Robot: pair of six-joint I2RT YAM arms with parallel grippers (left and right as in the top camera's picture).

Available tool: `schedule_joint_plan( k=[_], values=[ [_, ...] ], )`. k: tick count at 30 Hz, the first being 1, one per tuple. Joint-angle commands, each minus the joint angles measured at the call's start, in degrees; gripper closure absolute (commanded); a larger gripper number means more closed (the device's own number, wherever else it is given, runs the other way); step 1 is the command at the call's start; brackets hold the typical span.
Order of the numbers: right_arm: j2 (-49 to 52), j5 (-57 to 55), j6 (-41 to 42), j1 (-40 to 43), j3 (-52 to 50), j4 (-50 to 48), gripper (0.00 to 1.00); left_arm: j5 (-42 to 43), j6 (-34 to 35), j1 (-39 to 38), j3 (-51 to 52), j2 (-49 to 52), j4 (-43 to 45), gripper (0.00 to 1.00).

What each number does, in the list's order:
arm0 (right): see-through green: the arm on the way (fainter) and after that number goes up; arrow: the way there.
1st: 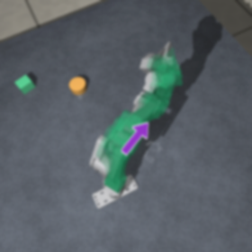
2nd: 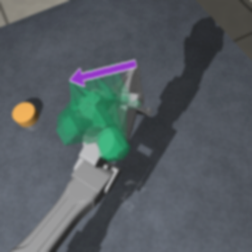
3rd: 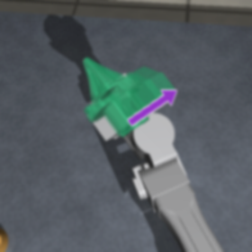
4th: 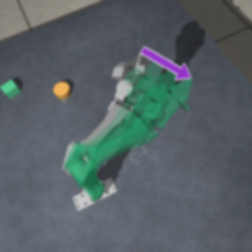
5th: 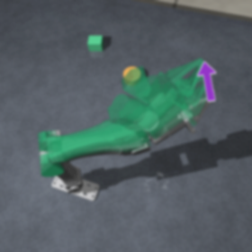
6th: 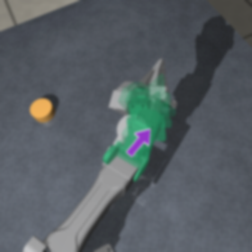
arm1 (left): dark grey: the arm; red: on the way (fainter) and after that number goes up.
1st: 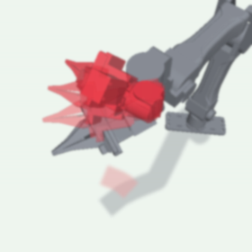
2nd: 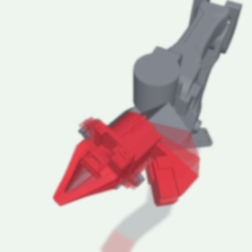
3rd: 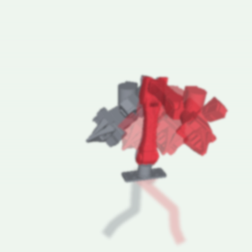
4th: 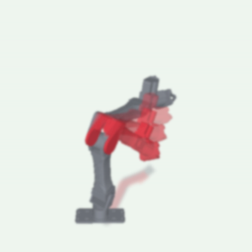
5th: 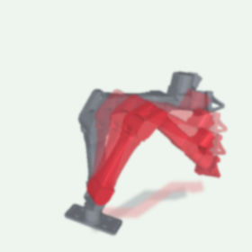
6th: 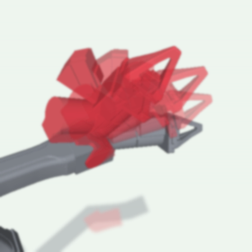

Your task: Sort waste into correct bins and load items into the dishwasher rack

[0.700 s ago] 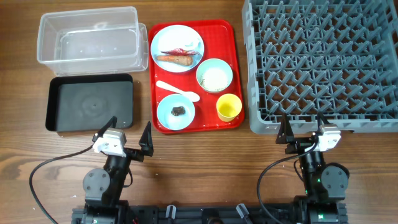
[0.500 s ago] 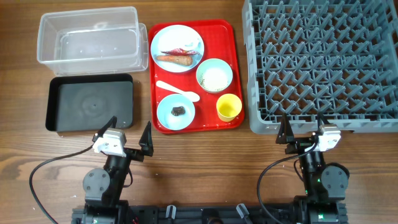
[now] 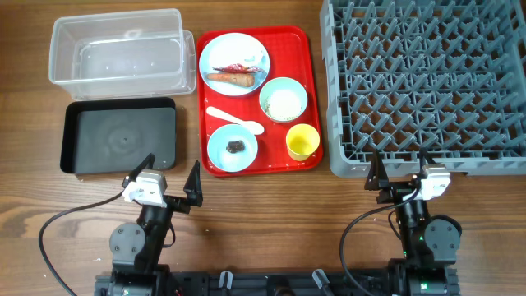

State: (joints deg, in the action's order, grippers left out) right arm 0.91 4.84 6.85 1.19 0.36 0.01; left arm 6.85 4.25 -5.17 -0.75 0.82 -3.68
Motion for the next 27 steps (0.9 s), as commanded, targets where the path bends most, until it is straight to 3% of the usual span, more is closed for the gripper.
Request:
schedule_joint_plan(
  k=[1,27],
  values=[
    [0.11,-0.83,0.79,-0.24,-0.07,-0.15,0.00,-0.55,0.72,-0.24,0.44,-0.07,-0.17,0.00],
    [0.11,-0.37,0.96,-0.24,-0.04,-0.22,0.00,-0.09,0.74,-0.24,0.44,-0.07,1.07,0.00]
  ],
)
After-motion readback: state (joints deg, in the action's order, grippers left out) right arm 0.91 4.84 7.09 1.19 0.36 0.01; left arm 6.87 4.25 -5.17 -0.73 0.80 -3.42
